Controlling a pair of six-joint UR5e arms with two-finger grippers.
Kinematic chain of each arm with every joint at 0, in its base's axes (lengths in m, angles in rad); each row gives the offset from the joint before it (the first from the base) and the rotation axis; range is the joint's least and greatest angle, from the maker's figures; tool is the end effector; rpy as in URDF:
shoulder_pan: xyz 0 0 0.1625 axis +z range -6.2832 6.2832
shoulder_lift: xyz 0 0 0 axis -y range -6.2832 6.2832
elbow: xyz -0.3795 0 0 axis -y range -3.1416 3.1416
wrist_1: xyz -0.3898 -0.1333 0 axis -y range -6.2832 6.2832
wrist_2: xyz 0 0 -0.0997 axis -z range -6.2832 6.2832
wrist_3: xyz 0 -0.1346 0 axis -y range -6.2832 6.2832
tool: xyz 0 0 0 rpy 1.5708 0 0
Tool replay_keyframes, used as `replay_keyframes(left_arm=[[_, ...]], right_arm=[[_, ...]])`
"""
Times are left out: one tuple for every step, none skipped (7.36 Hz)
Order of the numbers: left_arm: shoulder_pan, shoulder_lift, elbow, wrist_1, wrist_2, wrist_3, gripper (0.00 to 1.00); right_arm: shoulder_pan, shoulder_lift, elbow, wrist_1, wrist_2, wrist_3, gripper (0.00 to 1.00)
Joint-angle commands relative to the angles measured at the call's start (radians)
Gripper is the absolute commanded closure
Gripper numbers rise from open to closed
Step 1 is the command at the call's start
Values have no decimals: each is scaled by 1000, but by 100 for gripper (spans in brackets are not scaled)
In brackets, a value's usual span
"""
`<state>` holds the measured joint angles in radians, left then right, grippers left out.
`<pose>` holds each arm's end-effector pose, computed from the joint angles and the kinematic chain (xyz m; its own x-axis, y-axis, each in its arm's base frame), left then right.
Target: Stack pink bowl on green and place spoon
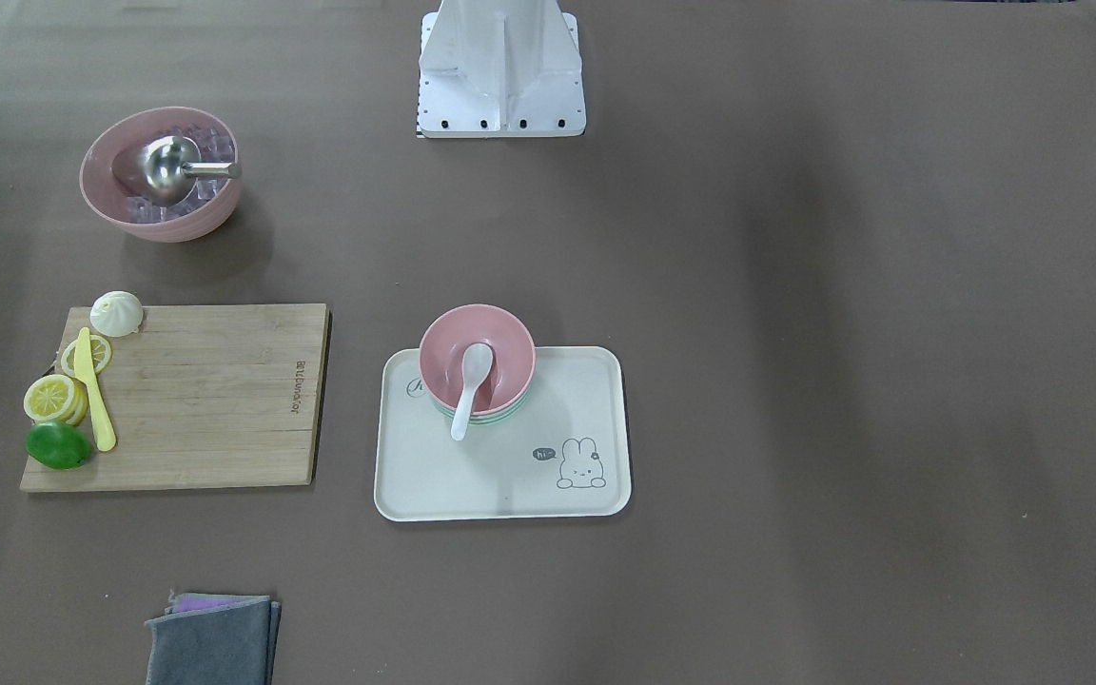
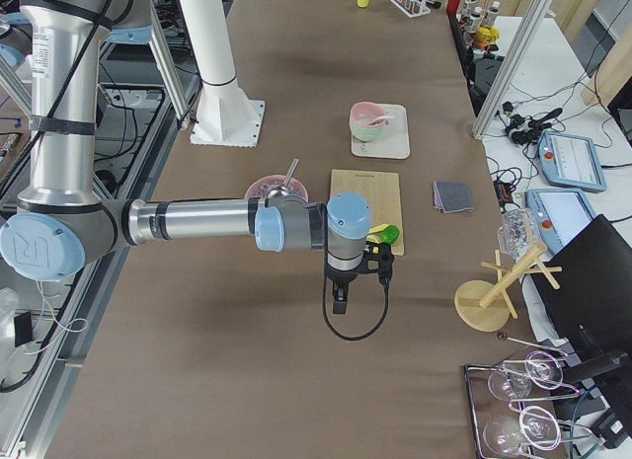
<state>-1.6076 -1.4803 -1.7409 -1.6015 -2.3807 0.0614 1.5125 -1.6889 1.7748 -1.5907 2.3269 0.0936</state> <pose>-0.0529 -0.4619 0.5907 0.6930 0.1151 -0.7117 -0.0060 0.9880 0.1541 0.0147 -0.4512 0.5970 0.7259 0.0059 0.6878 -0.0098 1.0000 0.0017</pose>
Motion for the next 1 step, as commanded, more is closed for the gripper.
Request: replay_keyframes(left_arm=[[0, 0, 1, 0, 0, 0, 2]], right_arm=[[0, 0, 0, 0, 0, 0, 0]])
